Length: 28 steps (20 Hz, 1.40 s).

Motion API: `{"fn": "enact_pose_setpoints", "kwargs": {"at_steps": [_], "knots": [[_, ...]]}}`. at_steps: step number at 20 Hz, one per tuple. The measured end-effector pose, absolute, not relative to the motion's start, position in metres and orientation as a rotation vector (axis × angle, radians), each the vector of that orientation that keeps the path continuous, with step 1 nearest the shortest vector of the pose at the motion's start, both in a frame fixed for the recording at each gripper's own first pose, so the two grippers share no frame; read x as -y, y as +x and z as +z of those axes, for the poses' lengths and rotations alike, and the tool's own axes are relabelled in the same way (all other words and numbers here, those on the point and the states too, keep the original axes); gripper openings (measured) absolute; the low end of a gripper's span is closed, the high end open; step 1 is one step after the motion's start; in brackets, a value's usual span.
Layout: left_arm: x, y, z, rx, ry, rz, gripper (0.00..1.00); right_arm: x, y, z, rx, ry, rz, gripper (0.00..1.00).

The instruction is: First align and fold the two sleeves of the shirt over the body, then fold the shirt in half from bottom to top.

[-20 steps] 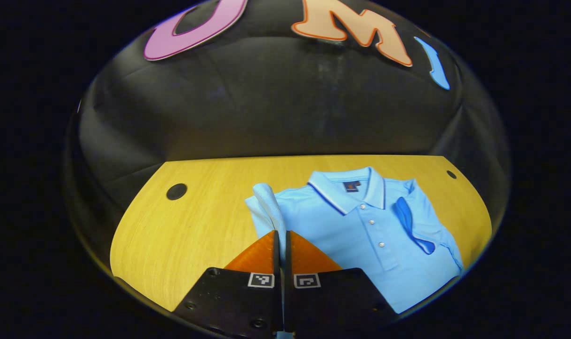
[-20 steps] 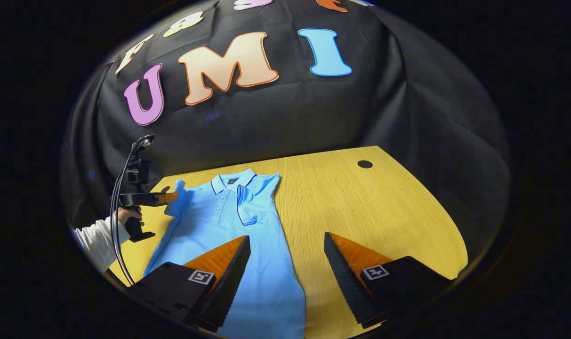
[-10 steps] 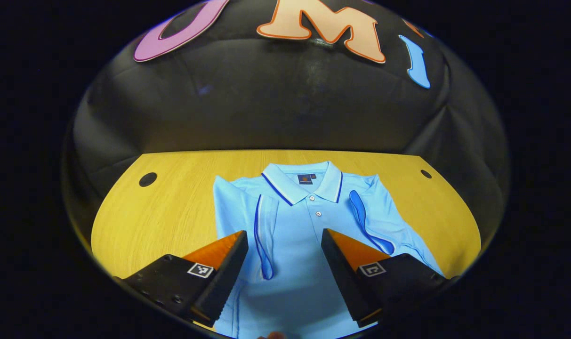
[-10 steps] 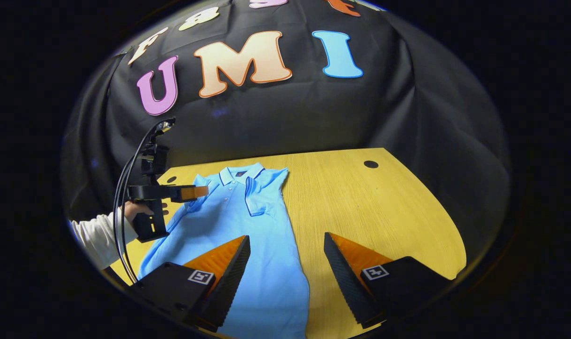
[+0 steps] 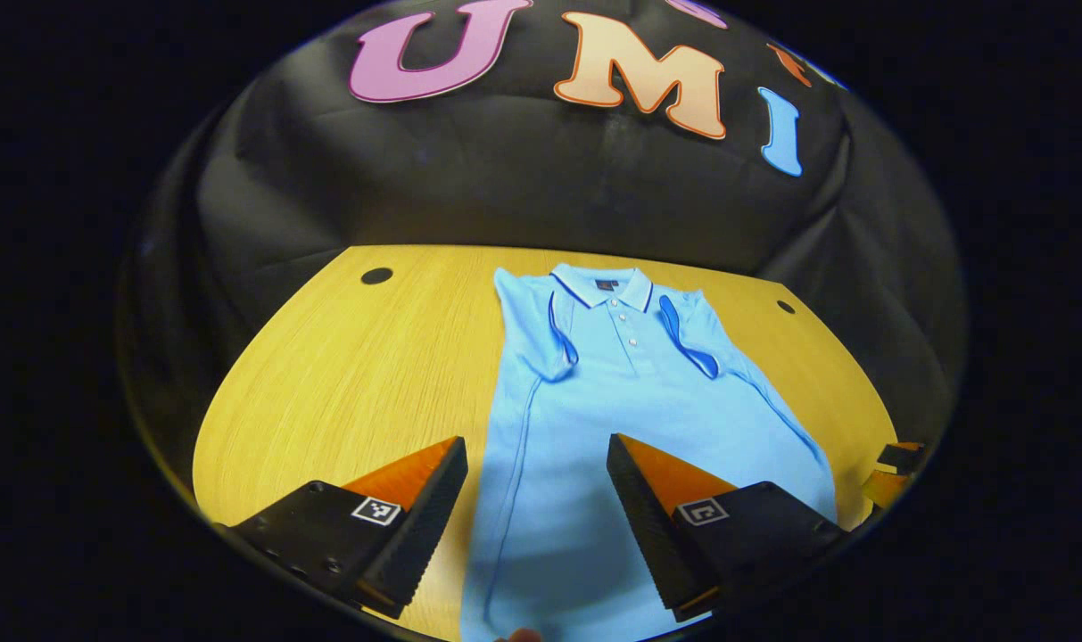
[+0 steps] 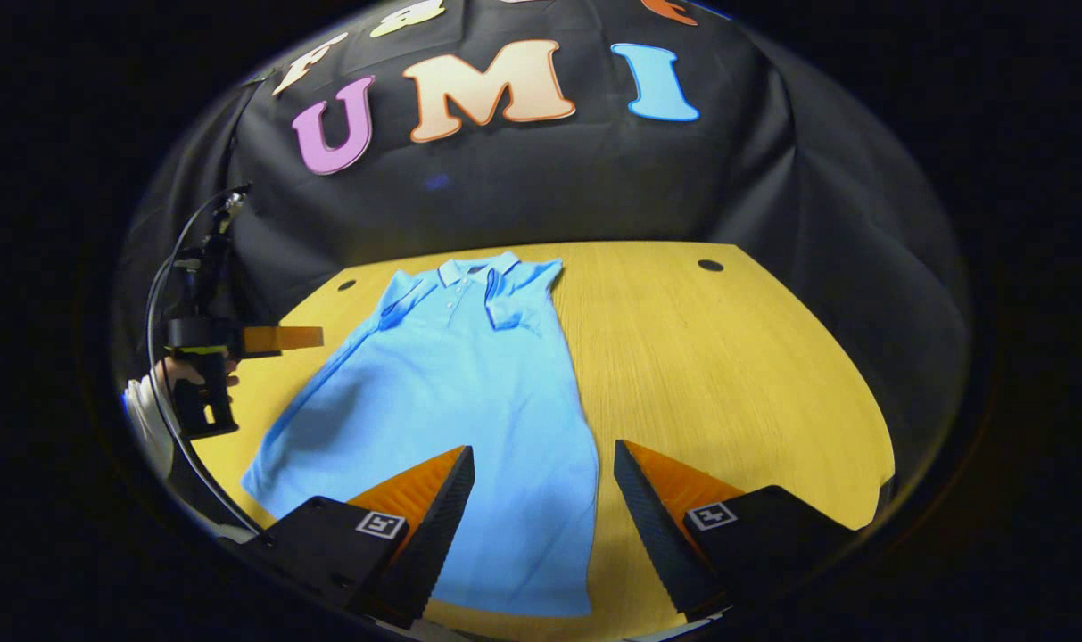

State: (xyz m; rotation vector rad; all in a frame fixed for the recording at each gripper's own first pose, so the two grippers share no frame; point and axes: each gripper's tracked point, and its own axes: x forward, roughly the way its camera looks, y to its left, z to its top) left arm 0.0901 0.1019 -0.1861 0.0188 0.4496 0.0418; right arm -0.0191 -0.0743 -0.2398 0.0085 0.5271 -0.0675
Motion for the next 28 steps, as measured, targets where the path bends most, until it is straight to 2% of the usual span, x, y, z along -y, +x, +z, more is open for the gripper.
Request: {"fn": "enact_pose_setpoints", "kwargs": {"at_steps": [2,3,4,5,6,7,8,9,10,12,14,15,16,17,18,21,23,25,27,28], "knots": [[-0.108,0.051,-0.198,-0.476,0.021,0.047,0.96,0.066,-0.041,-0.257,-0.559,0.005,-0.049,0.94],[-0.108,0.032,-0.207,-0.488,0.013,0.046,0.95,0.064,-0.05,-0.263,-0.569,-0.002,-0.049,0.98],[-0.107,0.016,-0.215,-0.499,0.002,0.046,0.96,0.063,-0.056,-0.268,-0.581,-0.005,-0.048,0.94],[-0.106,0.0,-0.223,-0.512,-0.007,0.044,0.96,0.062,-0.061,-0.274,-0.59,-0.007,-0.05,0.94],[-0.105,-0.013,-0.233,-0.526,-0.016,0.04,0.96,0.062,-0.067,-0.279,-0.595,-0.006,-0.055,0.98],[-0.103,-0.025,-0.244,-0.541,-0.02,0.033,0.96,0.061,-0.071,-0.283,-0.593,-0.004,-0.061,0.98],[-0.1,-0.036,-0.256,-0.563,-0.015,0.021,0.96,0.059,-0.076,-0.288,-0.595,-0.005,-0.064,0.94],[-0.099,-0.045,-0.267,-0.586,0.0,0.014,0.96,0.058,-0.083,-0.297,-0.607,-0.009,-0.065,0.94],[-0.1,-0.052,-0.275,-0.6,0.02,0.014,0.96,0.058,-0.09,-0.305,-0.623,-0.015,-0.066,0.94],[-0.101,-0.064,-0.284,-0.611,0.042,0.018,0.96,0.057,-0.101,-0.318,-0.649,-0.021,-0.069,1.0],[-0.099,-0.067,-0.288,-0.611,0.024,0.021,0.96,0.056,-0.108,-0.326,-0.656,-0.027,-0.076,0.98],[-0.099,-0.067,-0.29,-0.607,0.025,0.023,0.96,0.056,-0.107,-0.325,-0.639,-0.034,-0.079,0.94],[-0.098,-0.069,-0.293,-0.609,0.032,0.024,0.98,0.056,-0.107,-0.326,-0.637,-0.04,-0.082,0.94],[-0.097,-0.069,-0.291,-0.598,0.049,0.022,0.97,0.055,-0.107,-0.328,-0.629,-0.052,-0.08,0.98],[-0.097,-0.07,-0.294,-0.598,0.072,0.022,0.97,0.054,-0.106,-0.327,-0.618,-0.062,-0.076,0.94],[-0.095,-0.07,-0.295,-0.578,0.137,0.021,0.94,0.053,-0.106,-0.33,-0.607,-0.05,-0.074,0.98],[-0.093,-0.07,-0.298,-0.578,0.119,0.027,0.88,0.047,-0.105,-0.332,-0.606,-0.048,-0.06,0.83],[-0.086,-0.07,-0.298,-0.575,0.117,0.013,0.79,0.037,-0.104,-0.333,-0.606,-0.043,-0.032,0.63],[-0.075,-0.067,-0.3,-0.569,0.097,-0.016,0.48,0.028,-0.103,-0.334,-0.613,-0.023,-0.003,0.36],[-0.07,-0.066,-0.3,-0.567,0.077,-0.032,0.25,0.027,-0.103,-0.335,-0.624,-0.017,-0.008,0.17]]}}
